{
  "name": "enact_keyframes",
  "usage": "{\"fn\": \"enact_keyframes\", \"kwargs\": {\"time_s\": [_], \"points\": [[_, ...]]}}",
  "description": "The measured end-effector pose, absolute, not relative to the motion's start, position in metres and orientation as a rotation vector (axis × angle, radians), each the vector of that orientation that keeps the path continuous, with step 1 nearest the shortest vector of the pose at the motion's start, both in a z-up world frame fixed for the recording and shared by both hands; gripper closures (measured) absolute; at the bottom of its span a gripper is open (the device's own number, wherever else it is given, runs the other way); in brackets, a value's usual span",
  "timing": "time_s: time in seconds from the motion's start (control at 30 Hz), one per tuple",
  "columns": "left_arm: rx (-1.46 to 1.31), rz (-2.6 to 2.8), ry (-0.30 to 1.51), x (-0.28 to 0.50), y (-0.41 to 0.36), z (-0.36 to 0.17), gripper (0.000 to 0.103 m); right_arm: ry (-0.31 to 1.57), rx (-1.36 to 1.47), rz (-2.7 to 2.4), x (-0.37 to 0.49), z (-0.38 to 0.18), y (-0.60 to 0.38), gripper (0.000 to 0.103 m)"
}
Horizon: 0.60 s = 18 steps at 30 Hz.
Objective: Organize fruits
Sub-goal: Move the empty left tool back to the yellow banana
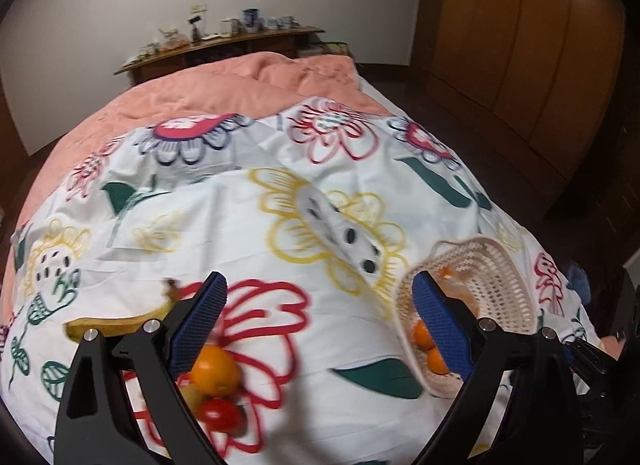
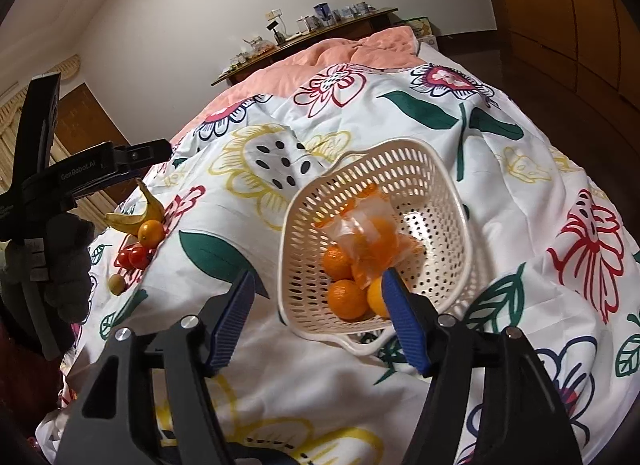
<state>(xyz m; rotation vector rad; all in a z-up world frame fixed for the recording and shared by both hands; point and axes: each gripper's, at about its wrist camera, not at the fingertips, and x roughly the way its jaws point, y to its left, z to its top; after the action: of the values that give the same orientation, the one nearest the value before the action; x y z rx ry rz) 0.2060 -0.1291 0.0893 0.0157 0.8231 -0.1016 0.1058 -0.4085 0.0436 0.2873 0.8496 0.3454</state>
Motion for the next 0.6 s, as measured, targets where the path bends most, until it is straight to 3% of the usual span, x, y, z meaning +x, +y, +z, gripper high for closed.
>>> {"fn": "enact_keyframes", "kwargs": {"time_s": [0.17,0.6], "points": [[-0.027,-0.032,0.786,0.198,-0.094,0.101,0.006,0.844,0.297,0.353,0.105,0.047,-0.404,0.028],[-0.137,0.163,0.727,0.18,0.001,0.112,0.004,0.856,0.289,0.382,0.105,0.048,-0.389,0.027]]}}
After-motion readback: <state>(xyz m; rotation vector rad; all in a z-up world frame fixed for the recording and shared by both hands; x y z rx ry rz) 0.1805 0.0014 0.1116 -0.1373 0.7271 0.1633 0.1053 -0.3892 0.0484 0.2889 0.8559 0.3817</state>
